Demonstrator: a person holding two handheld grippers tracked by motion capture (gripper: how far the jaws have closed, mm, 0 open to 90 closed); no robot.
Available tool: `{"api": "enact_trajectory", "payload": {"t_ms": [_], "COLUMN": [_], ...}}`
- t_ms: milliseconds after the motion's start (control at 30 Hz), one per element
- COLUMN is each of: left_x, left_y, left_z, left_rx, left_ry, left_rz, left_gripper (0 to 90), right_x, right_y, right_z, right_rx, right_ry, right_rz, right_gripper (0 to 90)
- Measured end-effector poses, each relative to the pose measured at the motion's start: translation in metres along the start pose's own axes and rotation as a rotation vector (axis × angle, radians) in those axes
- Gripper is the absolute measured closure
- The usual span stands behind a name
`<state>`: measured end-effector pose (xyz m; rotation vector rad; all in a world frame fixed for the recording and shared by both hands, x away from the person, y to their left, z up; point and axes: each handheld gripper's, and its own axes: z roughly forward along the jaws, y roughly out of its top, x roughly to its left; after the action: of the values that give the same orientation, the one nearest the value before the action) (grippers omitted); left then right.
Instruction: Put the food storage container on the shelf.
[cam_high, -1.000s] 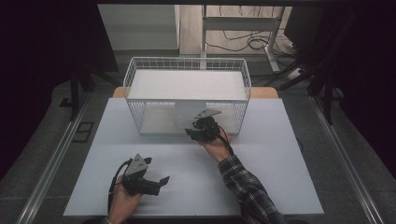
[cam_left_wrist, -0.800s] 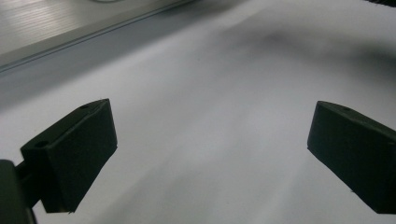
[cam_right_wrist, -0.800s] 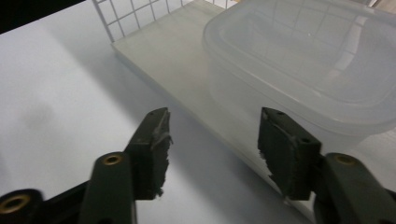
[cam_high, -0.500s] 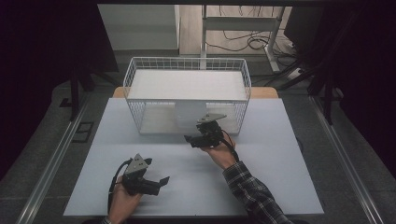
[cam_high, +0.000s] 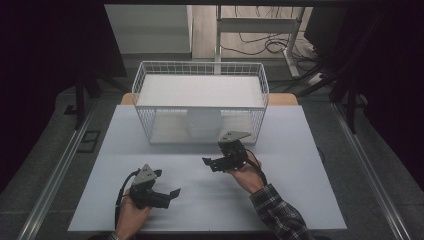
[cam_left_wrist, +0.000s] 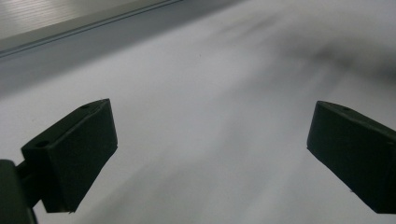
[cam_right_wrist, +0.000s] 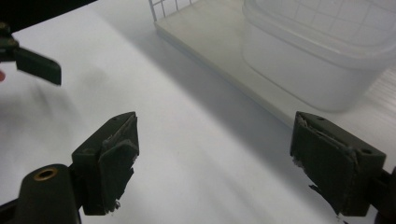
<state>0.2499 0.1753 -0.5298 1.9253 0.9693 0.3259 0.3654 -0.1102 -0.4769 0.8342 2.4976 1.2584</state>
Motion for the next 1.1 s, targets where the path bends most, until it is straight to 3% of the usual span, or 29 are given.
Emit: {"api": "enact_trajectory", "payload": {"t_ms": [267, 600, 933, 1100], "left_x": [0.000, 0.000, 0.003, 0.005], "left_y": [0.001, -0.001, -0.007, -0.012], "left_z": [-0.006, -0.014, -0.022, -0.025], "left_rx": [-0.016, -0.016, 0.003, 0.024], "left_ry": [0.026, 0.054, 0.048, 0.052], "left_rz": [0.004, 0.014, -0.012, -0.026], "left_gripper": [1.6, 1.8, 1.6, 1.1], "right_x": [0.005, 0.006, 0.006, 0.001], "right_y": [-0.016, -0.043, -0.068, -0.085], "right_z": [-0.021, -0.057, -0.088, -0.102], "right_rx": [0.010, -0.007, -0.038, -0.043], "right_ry": [-0.019, -0.036, -0.074, -0.087], "right_rz": [-0.017, -0.003, -0.004, 0.024], "right_gripper": [10.4, 9.5, 3.8, 0.1]}}
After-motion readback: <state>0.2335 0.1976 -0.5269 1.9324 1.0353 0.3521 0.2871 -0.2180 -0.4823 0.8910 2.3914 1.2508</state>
